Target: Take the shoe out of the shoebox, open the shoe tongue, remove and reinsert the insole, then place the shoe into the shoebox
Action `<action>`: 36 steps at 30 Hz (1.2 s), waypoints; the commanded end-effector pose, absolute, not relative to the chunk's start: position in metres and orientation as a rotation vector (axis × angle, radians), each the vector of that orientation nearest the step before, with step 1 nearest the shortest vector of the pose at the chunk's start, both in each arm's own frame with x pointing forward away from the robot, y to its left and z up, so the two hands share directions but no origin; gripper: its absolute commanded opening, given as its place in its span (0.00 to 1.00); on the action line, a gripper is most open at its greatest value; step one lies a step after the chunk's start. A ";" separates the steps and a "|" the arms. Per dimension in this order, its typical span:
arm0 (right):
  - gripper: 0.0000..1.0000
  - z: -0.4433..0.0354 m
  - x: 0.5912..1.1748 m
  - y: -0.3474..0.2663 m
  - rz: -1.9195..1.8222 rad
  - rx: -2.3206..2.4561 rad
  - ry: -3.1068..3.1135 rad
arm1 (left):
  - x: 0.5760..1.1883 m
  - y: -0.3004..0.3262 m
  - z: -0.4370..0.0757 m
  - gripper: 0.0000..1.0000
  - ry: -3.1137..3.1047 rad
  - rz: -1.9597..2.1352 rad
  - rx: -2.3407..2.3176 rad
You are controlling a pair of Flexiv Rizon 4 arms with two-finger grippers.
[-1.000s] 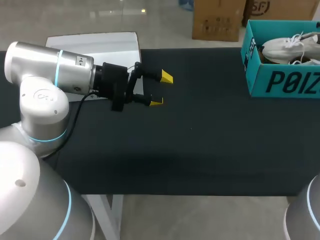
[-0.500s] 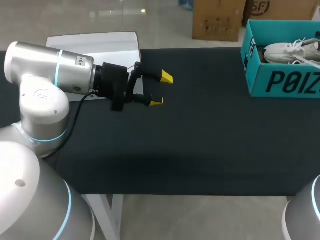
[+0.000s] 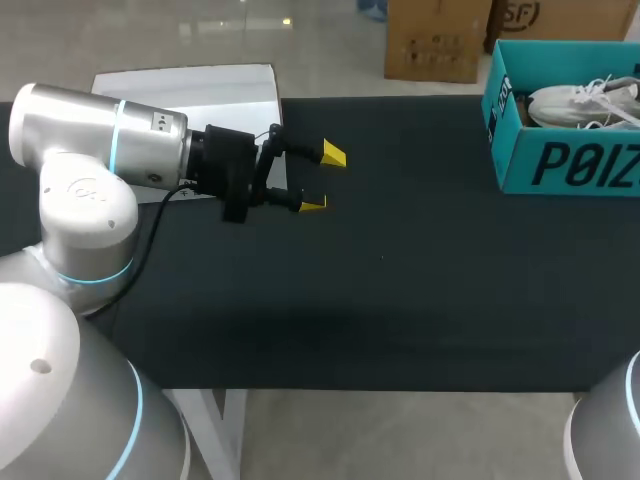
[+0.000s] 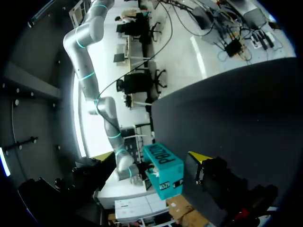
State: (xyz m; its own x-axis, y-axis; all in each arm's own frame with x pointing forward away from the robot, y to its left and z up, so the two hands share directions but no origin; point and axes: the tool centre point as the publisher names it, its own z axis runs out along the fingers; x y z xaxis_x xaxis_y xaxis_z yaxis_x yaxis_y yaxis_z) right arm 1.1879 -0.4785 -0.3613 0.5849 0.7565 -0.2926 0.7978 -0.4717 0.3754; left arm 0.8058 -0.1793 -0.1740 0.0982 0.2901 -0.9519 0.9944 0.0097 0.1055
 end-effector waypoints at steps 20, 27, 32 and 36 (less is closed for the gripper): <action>1.00 -0.250 1.157 -0.434 0.075 2.364 1.294 | 0.806 -0.180 -0.174 1.00 1.354 -0.957 1.452; 1.00 -0.245 1.153 -0.430 0.092 2.372 1.309 | 0.806 -0.180 -0.174 1.00 1.354 -0.957 1.452; 1.00 -0.245 1.153 -0.430 0.092 2.372 1.309 | 0.806 -0.180 -0.174 1.00 1.354 -0.957 1.452; 1.00 -0.245 1.153 -0.430 0.092 2.372 1.309 | 0.806 -0.180 -0.174 1.00 1.354 -0.957 1.452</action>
